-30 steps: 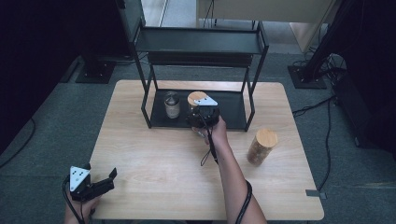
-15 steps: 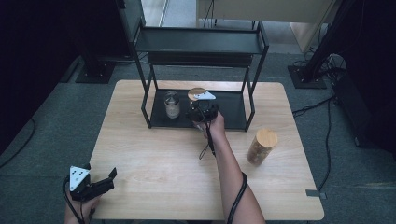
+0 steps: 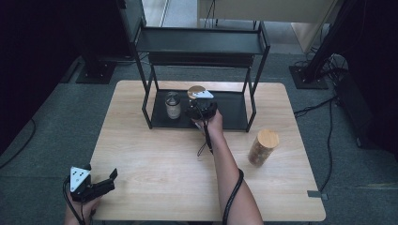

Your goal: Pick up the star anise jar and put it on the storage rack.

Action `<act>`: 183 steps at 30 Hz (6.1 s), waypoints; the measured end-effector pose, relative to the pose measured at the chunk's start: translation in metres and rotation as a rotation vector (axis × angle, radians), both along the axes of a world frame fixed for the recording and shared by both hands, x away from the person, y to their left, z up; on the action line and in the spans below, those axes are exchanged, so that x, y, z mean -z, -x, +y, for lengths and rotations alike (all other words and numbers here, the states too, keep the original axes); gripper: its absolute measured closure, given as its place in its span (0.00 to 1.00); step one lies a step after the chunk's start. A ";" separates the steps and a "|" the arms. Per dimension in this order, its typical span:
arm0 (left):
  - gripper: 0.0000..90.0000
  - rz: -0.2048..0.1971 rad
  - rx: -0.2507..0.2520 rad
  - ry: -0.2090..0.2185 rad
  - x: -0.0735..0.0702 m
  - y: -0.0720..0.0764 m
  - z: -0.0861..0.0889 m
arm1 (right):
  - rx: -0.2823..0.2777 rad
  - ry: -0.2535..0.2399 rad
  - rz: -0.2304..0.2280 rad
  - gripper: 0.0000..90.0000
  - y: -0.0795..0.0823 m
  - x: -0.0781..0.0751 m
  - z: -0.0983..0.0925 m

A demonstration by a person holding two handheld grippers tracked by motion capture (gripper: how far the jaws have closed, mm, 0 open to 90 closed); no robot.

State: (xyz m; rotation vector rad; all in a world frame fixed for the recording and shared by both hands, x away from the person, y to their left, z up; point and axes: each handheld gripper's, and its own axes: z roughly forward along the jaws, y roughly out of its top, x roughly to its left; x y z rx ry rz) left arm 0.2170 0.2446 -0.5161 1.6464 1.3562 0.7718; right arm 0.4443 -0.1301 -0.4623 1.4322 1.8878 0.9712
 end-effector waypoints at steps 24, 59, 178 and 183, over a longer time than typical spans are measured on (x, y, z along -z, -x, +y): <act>0.00 0.005 0.002 -0.009 0.000 -0.001 -0.001 | -0.044 -0.082 0.019 0.01 0.023 0.019 -0.014; 0.00 0.006 -0.001 -0.020 0.000 0.000 -0.002 | -0.055 -0.049 0.055 0.03 0.069 0.057 -0.022; 0.00 0.002 -0.003 -0.030 0.000 0.000 -0.003 | -0.116 -0.005 -0.042 0.03 0.234 0.058 -0.068; 0.00 0.002 -0.002 -0.032 0.000 0.000 -0.003 | -0.098 0.001 -0.037 0.03 0.238 0.058 -0.081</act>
